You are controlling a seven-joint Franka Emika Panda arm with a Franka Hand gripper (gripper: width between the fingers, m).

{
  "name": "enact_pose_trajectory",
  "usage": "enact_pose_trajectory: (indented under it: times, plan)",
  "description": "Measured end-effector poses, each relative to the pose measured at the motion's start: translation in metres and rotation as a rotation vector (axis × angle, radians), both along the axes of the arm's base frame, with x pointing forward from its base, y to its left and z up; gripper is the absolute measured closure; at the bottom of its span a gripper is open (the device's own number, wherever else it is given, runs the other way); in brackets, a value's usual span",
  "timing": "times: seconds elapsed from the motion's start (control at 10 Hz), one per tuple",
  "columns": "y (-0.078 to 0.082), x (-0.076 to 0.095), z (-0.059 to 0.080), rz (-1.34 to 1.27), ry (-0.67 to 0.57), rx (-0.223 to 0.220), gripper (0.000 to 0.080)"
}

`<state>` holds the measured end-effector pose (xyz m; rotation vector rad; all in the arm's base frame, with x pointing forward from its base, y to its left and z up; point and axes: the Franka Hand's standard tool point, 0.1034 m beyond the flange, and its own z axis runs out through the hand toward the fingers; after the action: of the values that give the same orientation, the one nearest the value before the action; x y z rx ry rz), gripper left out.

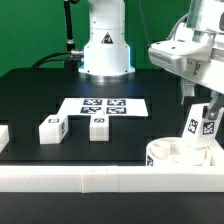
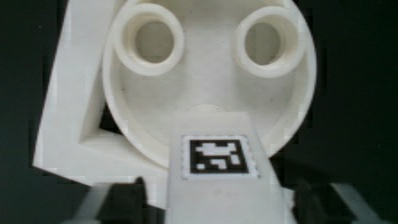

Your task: Assemble stool

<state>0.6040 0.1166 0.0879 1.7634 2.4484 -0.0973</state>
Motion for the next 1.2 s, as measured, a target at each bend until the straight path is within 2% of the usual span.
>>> enact_pose_trajectory:
  times: [0.1, 0.4, 0.5, 0.9, 1.2]
  plan:
    - [0.0, 0.0, 0.0, -0.001, 0.0, 0.0, 0.0468]
    - [-0.002, 0.0, 0.0, -0.037, -0.003, 0.001, 0.0468]
    - [-0.004, 0.002, 0.0, -0.129, -0.008, 0.0, 0.0468]
    - [-0.004, -0.009, -0.002, -0.873, -0.001, 0.042, 0.0468]
    - [-0.002, -0.01, -0.003, -1.196, -0.02, 0.051, 0.0466]
